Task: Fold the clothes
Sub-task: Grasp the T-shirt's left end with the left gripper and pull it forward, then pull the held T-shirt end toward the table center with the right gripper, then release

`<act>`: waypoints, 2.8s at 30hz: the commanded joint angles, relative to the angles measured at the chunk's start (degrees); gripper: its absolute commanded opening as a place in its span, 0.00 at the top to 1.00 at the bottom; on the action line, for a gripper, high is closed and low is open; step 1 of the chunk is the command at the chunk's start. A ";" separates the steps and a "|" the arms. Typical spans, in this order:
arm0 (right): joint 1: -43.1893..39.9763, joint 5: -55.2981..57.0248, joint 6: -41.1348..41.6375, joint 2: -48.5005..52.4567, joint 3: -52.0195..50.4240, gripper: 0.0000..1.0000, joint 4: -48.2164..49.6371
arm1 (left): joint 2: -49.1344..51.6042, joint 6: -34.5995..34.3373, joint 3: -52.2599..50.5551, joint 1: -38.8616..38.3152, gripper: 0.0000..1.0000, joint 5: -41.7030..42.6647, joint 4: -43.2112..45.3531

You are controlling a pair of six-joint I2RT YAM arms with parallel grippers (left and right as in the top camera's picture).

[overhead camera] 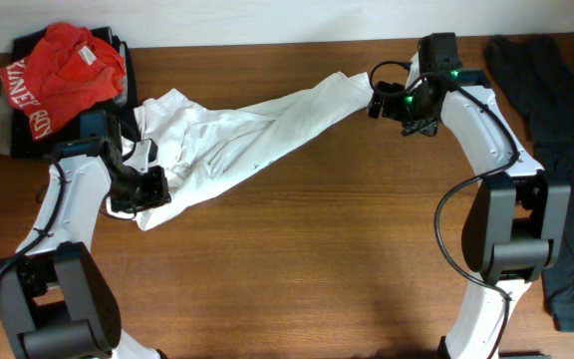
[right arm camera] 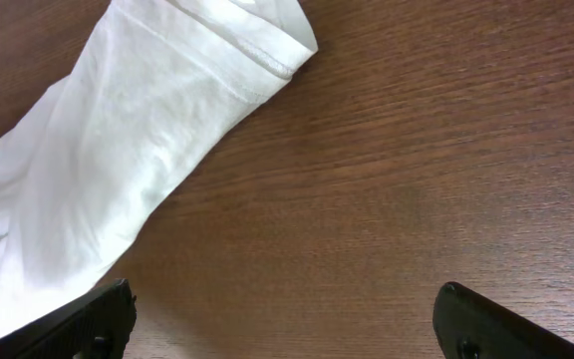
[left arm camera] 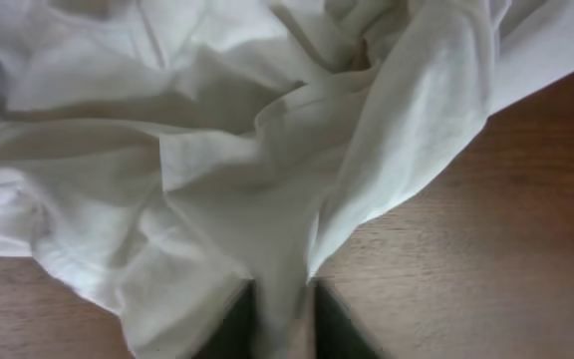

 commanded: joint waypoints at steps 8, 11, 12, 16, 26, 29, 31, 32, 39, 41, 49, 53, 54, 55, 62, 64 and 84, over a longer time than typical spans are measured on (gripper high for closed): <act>-0.37 0.50 -0.46 -0.11 0.74 0.01 -0.66 | -0.83 0.07 2.21 -0.24 0.99 9.99 -0.15; -0.37 0.31 -0.48 -0.11 0.76 0.01 -1.36 | -3.58 1.42 4.37 -1.05 0.99 9.84 -2.12; -0.31 0.33 -0.48 -0.11 0.74 0.01 -1.75 | -4.46 1.90 5.03 -1.31 1.00 9.81 -2.78; -0.28 0.31 -0.46 -0.11 0.74 0.01 -2.23 | -8.92 1.84 7.98 -1.51 1.00 9.46 -6.58; -0.28 0.33 -0.48 -0.11 0.74 0.01 -2.36 | -14.38 1.84 8.26 -5.42 0.99 9.46 -23.82; -0.28 0.33 -0.46 -0.11 0.74 0.01 -2.36 | -14.38 1.84 7.50 -9.35 0.99 9.40 -26.82; -0.28 0.33 -0.48 -0.11 0.74 0.01 -2.34 | -14.38 1.79 6.75 -12.02 0.99 9.20 -27.23; -0.28 0.33 -0.48 -0.11 0.74 0.01 -2.34 | -14.38 1.73 6.23 -13.22 0.99 9.22 -27.28; -0.28 0.33 -0.48 -0.11 0.74 0.01 -2.32 | -14.38 -5.35 0.09 -17.86 1.00 -2.32 -29.46; -0.28 0.33 -0.46 -0.11 0.74 0.01 -2.32 | -14.38 -6.62 -3.13 -17.88 1.00 -2.12 -29.31; -0.28 0.35 -0.46 -0.11 0.74 0.01 -2.10 | -14.40 -10.88 -18.73 -17.86 0.99 11.08 -19.96; -0.28 -0.28 -0.26 -0.11 0.74 0.01 -1.99 | -14.40 -11.32 -19.50 -17.88 1.00 14.62 -16.83; -0.28 -1.49 -0.33 -0.11 0.76 0.01 -2.10 | -14.40 -11.32 -19.50 -17.90 1.00 14.58 -16.68; -0.28 -3.10 -0.52 -0.11 0.76 0.01 -1.99 | -14.40 -11.32 -19.50 -17.92 1.00 14.49 -16.57; 1.22 -16.61 -3.10 -1.42 3.76 0.01 3.96 | -14.40 -13.88 -19.52 -20.79 0.99 13.92 -13.09; 3.34 -15.85 -3.39 -1.40 6.58 0.01 4.39 | -14.40 -15.04 -19.52 -21.81 0.99 12.74 -12.22; 20.52 12.74 7.08 7.04 12.31 0.12 5.40 | -14.40 -15.82 -19.52 -23.67 1.00 10.78 -9.86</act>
